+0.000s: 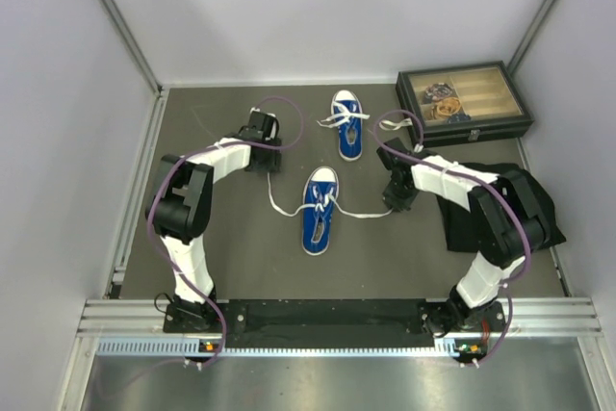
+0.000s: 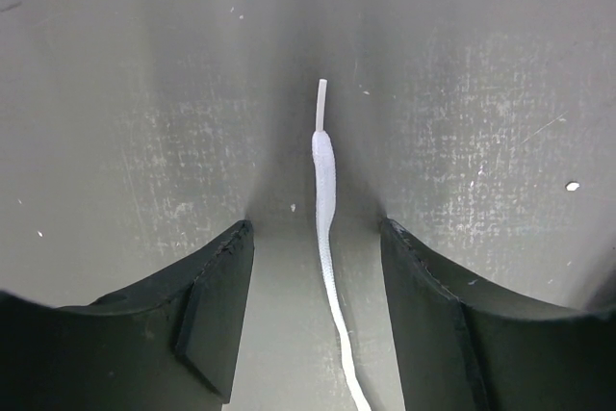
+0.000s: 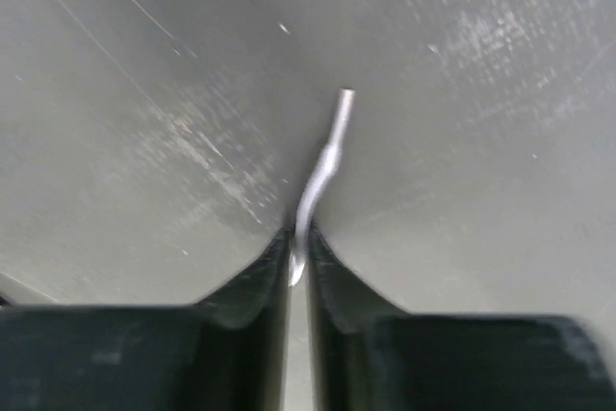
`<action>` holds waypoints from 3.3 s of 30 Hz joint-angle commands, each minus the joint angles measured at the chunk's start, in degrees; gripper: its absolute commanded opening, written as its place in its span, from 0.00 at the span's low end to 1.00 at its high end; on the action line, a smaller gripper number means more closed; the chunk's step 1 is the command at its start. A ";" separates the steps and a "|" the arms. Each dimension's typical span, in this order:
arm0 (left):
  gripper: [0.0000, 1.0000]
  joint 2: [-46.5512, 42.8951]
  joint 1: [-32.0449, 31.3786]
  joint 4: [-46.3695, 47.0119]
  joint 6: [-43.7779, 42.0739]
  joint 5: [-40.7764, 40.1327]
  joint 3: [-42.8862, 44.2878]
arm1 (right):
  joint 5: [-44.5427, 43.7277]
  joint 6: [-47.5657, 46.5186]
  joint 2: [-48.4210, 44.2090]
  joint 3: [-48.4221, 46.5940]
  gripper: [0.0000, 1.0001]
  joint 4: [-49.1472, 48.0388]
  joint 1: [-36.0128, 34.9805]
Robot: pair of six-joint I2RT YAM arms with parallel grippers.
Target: Tie the shoes
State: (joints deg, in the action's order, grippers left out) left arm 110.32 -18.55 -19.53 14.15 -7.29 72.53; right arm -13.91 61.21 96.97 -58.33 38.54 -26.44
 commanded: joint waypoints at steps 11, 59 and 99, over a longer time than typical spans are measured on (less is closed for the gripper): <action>0.12 -1.51 1.41 3.97 -1.76 5.26 -2.66 | -3.14 -11.62 -9.86 -3.63 0.00 -6.72 -2.47; 0.00 -71.41 8.26 -3.12 -30.17 58.37 -26.92 | 33.34 -24.38 6.85 -37.75 0.99 -21.76 -19.10; 0.52 -2.37 15.37 0.49 -29.92 50.60 11.06 | 28.06 -36.95 -22.62 -8.64 0.98 -4.70 -11.53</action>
State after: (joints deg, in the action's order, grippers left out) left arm 118.39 -9.50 -8.36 -0.93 34.41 85.80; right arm 12.73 25.96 73.12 -64.07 35.66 -37.65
